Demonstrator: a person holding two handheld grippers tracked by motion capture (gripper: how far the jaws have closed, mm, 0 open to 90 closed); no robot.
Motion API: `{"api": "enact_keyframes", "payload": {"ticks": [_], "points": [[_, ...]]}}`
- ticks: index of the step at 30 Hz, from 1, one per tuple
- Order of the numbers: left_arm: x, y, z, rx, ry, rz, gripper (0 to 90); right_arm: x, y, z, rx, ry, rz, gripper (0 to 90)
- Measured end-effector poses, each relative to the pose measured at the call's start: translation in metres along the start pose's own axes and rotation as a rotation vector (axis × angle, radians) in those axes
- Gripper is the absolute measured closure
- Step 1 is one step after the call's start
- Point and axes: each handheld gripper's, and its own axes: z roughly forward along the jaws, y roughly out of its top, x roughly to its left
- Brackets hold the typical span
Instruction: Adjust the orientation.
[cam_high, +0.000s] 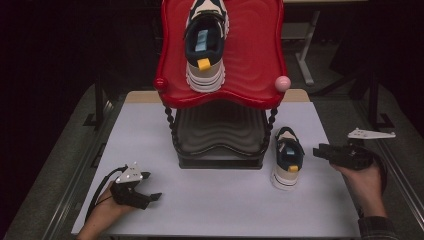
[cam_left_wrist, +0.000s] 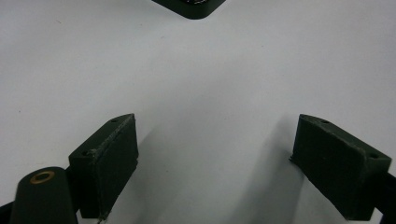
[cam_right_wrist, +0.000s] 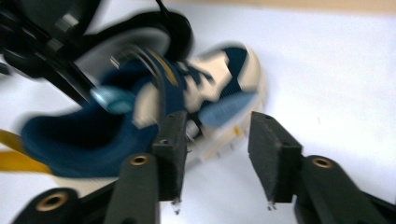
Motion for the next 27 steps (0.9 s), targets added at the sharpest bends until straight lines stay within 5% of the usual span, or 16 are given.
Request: {"api": "enact_keyframes", "payload": {"ticks": [5, 10, 21, 27], "points": [[0.000, 0.000, 0.000, -0.001, 0.000, -0.002, 13.4, 0.014, 0.019, 0.008, -0.032, 0.087, -0.044, 48.0], [0.000, 0.000, 0.000, -0.002, -0.001, -0.002, 13.4, 0.017, 0.030, 0.034, -0.032, 0.151, -0.066, 46.4], [0.000, 0.000, 0.000, -0.002, -0.001, -0.002, 13.5, 0.016, 0.029, 0.065, 0.026, 0.171, -0.099, 51.1], [0.000, 0.000, 0.000, -0.003, -0.001, -0.003, 13.5, 0.013, 0.026, 0.068, 0.005, 0.180, -0.114, 59.6]]}}
